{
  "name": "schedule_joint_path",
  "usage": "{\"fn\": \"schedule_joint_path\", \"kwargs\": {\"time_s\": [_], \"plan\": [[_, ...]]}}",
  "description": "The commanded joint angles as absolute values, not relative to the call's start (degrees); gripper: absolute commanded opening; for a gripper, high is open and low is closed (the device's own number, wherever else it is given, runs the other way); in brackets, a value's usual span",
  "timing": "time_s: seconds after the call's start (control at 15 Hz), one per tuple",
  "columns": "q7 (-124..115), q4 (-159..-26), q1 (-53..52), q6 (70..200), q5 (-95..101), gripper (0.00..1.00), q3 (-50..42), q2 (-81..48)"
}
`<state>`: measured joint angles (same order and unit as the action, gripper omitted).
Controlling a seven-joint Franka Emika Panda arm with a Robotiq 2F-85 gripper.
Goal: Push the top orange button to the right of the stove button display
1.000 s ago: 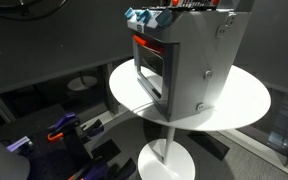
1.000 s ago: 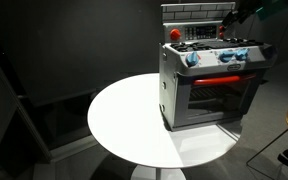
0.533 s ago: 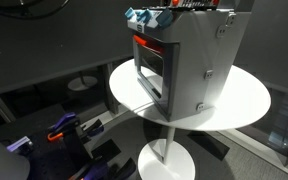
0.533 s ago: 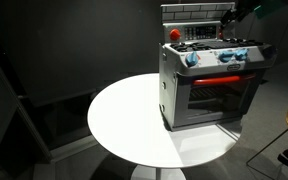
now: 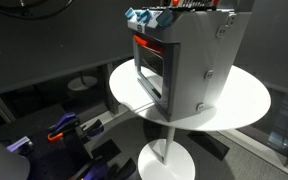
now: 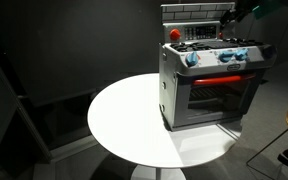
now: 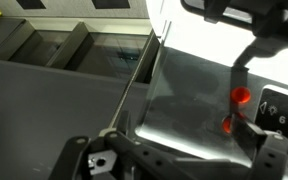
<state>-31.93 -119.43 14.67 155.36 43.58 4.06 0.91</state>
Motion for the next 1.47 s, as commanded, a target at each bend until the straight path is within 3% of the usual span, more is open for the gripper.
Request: {"fn": "schedule_joint_path", "kwargs": {"time_s": [0.0,1.0,1.4], "plan": [[-33.17,-118.06,14.87,155.18,44.96,1.0,3.91,0.39],[-29.42,-129.11,12.57,153.38,39.98,1.0,4.88,11.08],[-23.19,-134.4,8.06,146.71,31.06,1.0,3.26,18.01]]}}
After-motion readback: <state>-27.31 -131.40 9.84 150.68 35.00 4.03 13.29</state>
